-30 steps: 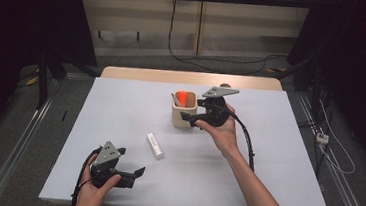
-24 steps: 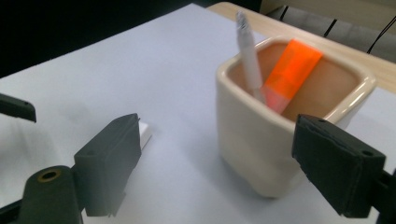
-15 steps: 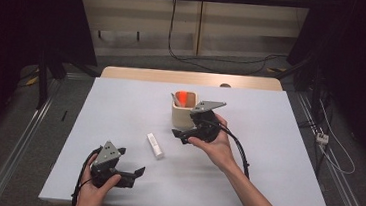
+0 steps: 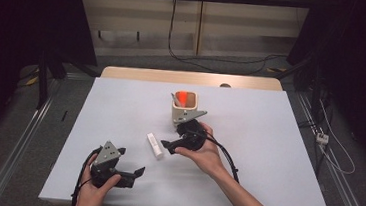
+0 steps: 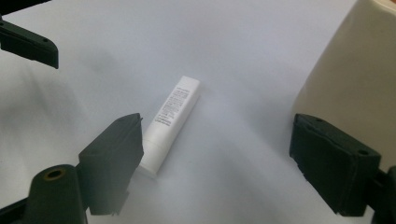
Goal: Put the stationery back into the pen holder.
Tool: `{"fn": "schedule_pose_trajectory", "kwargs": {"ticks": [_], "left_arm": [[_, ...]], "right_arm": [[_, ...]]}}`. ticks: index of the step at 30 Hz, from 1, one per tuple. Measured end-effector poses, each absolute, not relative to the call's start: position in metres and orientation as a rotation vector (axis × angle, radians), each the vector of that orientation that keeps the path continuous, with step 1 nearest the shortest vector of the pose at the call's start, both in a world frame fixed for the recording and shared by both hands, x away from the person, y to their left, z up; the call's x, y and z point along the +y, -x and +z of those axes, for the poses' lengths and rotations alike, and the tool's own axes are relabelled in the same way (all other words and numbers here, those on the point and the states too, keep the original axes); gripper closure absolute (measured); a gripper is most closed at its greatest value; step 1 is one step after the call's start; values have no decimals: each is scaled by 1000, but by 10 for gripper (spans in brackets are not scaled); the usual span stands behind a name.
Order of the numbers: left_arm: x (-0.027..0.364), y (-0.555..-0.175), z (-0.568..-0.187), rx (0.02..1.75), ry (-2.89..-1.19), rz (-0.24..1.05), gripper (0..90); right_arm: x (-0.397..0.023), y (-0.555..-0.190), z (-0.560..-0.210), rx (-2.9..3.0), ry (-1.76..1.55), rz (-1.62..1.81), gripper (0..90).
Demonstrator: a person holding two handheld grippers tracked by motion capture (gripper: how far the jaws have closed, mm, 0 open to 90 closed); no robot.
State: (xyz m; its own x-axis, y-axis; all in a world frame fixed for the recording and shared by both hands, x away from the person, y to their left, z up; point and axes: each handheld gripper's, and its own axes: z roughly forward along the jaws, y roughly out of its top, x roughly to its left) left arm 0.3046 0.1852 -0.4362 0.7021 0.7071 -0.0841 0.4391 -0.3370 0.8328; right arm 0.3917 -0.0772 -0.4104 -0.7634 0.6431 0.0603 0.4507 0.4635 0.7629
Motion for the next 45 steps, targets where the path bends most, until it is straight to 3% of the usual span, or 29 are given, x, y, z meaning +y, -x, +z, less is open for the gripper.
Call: {"fn": "schedule_pose_trajectory", "kwargs": {"ticks": [22, 33, 43, 45], "left_arm": [[185, -305, -437, 874, -1991, 363, 58], [185, -305, -437, 867, -1995, 370, 58], [185, -305, -437, 868, -1993, 369, 58], [185, -305, -437, 869, -1993, 369, 58]], "right_arm": [[-35, -388, -431, 2604, -1093, 1025, 421], [-19, -385, -439, 2621, -1165, 930, 487], [-17, -384, -441, 2603, -1173, 867, 671], [-18, -386, -441, 2609, -1175, 872, 674]]}}
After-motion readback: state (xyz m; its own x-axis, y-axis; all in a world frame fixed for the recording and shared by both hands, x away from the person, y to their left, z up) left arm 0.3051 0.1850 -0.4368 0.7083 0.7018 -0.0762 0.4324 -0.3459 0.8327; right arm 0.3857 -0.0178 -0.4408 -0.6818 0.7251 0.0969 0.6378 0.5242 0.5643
